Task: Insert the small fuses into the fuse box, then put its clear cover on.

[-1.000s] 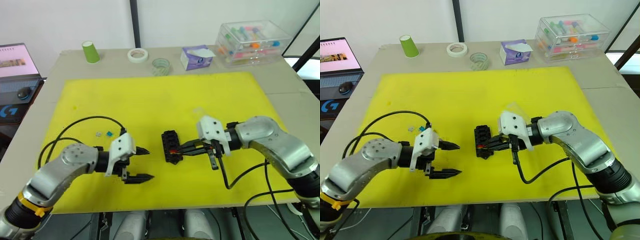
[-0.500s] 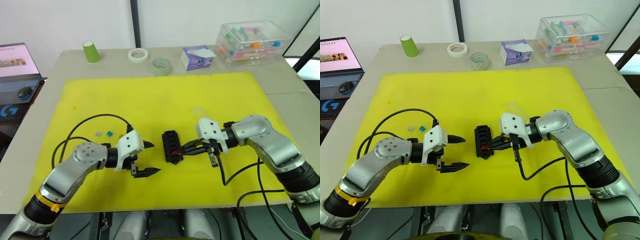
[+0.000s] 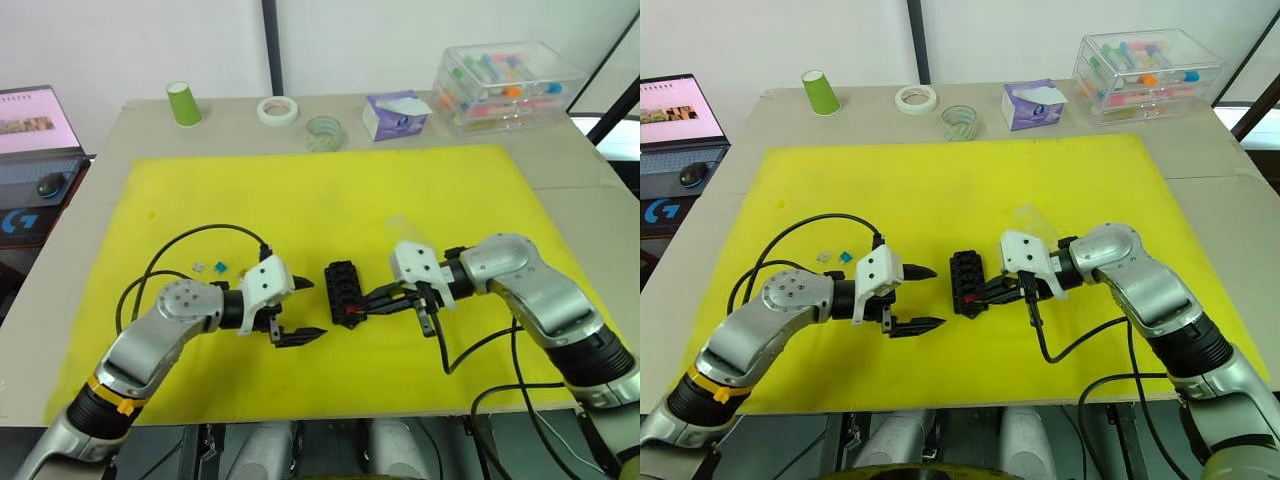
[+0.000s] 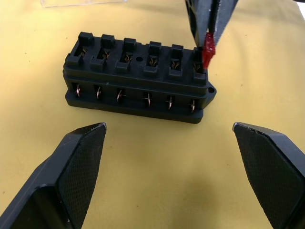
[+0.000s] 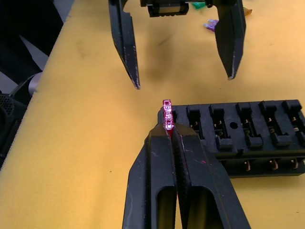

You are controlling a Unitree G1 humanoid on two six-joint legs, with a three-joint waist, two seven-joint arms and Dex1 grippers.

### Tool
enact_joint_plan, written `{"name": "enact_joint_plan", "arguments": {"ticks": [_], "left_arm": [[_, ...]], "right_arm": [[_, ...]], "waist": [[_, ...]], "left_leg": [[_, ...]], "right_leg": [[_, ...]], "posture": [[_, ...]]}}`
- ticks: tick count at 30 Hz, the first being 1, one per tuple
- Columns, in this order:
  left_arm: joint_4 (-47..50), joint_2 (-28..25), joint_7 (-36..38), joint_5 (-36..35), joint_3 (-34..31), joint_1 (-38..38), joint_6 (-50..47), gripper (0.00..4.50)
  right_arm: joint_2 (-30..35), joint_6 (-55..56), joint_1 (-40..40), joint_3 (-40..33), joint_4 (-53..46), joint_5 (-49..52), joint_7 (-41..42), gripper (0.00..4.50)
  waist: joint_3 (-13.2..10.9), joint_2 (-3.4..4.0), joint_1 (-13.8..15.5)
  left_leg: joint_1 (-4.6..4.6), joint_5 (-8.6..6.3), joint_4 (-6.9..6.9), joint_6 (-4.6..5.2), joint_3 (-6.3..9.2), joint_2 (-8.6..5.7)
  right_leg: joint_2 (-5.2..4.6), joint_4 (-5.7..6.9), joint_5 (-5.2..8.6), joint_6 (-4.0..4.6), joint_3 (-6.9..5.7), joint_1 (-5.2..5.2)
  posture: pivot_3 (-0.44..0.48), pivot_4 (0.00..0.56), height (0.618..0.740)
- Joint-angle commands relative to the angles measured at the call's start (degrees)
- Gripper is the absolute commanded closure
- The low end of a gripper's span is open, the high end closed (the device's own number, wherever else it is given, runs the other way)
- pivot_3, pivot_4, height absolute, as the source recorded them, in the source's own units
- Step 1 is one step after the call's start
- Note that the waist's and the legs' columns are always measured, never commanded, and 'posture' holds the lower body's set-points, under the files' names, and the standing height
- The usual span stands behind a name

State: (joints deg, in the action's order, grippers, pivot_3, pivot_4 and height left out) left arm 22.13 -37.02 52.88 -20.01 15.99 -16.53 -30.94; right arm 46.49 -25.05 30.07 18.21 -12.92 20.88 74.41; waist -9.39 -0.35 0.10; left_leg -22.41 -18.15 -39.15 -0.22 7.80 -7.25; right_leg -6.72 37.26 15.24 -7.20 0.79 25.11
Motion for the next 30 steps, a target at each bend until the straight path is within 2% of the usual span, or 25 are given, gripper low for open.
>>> {"name": "enact_joint_plan", "arguments": {"ticks": [1, 18, 30], "left_arm": [[0.75, 0.52, 0.46, 0.68, 0.41, -0.99, 1.04, 0.04], [1.58, 0.97, 0.62, 1.17, 0.49, -1.18, 0.36, 0.04], [1.49, 1.14, 0.79, 1.39, 0.66, -1.29, 0.31, 0.04]], "right_arm": [[-0.4, 0.41, 0.15, -1.19, -1.59, -0.23, -0.02, 4.5], [-0.37, 2.86, -1.42, -0.11, -0.47, -3.53, 0.01, 4.5], [-0.5, 0.45, 0.01, -1.75, -1.71, -1.84, 0.42, 4.5]], "waist": [[0.0, 0.0, 0.12], [0.0, 0.0, 0.53], [0.0, 0.0, 0.54]], "left_leg": [[0.0, 0.0, 0.0, 0.0, 0.0, 0.0], [0.01, 0.0, -0.03, 0.0, 0.0, 0.0], [0.02, 0.0, -0.03, 0.0, 0.0, 0.0]], "right_leg": [[0.0, 0.0, 0.0, 0.0, 0.0, 0.0], [0.01, 0.02, -0.01, -0.01, 0.0, 0.0], [0.01, 0.02, -0.01, -0.01, 0.0, -0.03]], "posture": [[0.0, 0.15, 0.74], [0.0, 0.15, 0.74], [0.0, 0.15, 0.74]]}}
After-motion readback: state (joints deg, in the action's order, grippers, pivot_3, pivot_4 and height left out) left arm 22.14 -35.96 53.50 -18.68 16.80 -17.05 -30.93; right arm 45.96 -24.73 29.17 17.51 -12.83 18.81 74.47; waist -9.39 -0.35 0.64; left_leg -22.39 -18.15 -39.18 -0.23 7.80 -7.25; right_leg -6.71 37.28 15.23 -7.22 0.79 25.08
